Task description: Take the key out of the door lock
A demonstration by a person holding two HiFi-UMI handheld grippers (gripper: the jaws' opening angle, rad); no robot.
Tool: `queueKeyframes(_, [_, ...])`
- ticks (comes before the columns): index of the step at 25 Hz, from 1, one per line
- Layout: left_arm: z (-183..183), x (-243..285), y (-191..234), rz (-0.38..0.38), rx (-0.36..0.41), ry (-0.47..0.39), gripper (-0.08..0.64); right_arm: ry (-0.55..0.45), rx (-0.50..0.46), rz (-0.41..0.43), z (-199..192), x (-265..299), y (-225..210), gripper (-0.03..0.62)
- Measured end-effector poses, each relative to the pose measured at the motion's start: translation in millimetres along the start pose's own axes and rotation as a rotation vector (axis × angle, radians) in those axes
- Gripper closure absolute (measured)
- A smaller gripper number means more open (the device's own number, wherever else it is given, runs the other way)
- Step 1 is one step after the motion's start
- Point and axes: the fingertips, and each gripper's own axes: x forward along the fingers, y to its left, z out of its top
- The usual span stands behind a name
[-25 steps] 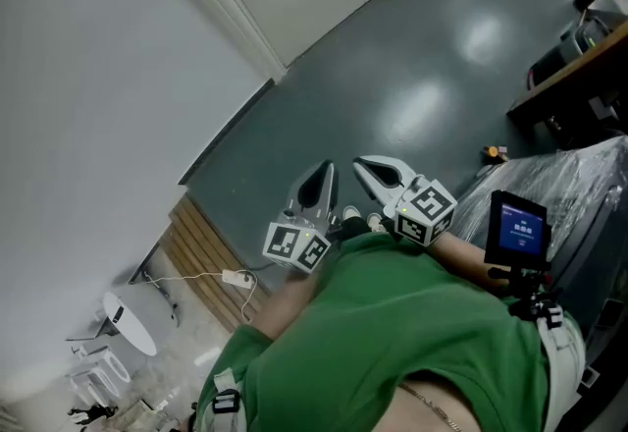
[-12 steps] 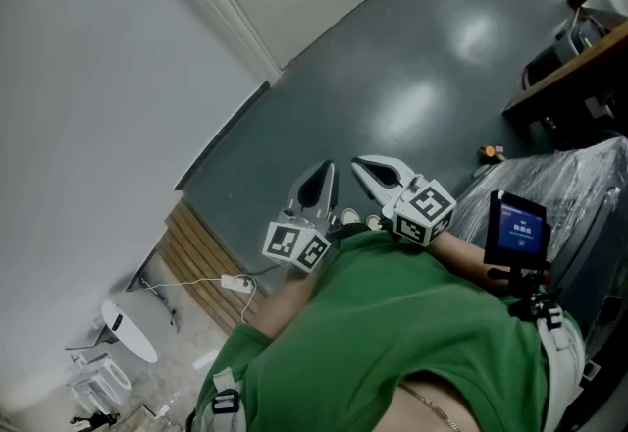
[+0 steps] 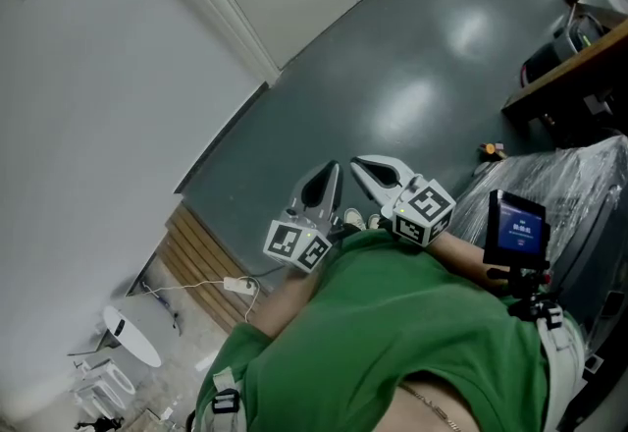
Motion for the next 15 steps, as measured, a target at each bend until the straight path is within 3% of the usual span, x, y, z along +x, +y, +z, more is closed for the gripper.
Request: queueKeyframes(15, [-4,-14,-4,0.008,0.002,-0.006,0.557,0.015,-0.021,0.036,-3,2,12,0.592])
